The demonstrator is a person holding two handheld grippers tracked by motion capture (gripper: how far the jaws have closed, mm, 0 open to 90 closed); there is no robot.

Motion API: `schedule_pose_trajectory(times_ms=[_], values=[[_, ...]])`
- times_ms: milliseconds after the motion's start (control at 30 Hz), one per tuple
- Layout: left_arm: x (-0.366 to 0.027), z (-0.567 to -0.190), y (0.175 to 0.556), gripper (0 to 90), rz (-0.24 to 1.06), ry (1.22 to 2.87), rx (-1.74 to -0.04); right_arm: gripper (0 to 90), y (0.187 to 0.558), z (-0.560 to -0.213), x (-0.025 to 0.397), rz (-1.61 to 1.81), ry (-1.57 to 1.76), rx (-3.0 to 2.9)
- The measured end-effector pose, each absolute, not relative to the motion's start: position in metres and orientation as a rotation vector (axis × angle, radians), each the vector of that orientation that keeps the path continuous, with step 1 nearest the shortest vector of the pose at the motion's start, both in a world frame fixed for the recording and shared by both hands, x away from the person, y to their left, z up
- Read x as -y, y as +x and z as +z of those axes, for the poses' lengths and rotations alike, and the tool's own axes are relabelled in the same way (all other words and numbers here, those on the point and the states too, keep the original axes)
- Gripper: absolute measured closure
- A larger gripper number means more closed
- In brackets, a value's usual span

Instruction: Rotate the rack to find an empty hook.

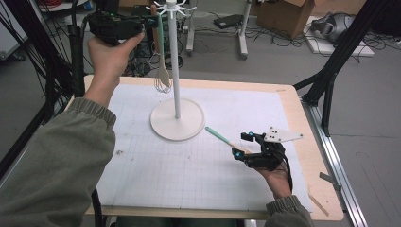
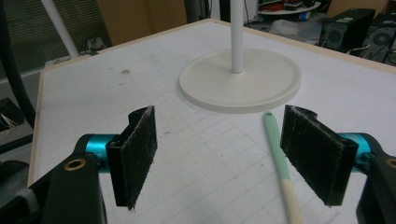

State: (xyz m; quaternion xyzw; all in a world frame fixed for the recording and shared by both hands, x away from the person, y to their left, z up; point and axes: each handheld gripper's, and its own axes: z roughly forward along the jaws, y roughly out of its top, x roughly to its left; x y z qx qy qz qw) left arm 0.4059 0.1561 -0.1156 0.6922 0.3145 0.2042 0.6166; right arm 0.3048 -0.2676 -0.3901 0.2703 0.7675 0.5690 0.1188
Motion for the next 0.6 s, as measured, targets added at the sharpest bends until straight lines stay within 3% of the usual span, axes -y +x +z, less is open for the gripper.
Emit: schedule_pose_trajectory(times_ms=[367, 600], values=[[-0.158, -0.114, 0.395, 89.6, 0.48, 1.63, -0.683, 26.4, 0.305, -0.39, 0.268, 1.667, 0.795, -2.235], [-0.166, -0.118, 0.384, 83.9, 0.478, 1.665, -0.646, 26.4, 0.304, -0.388, 0.269, 1.668, 0.796, -2.225]])
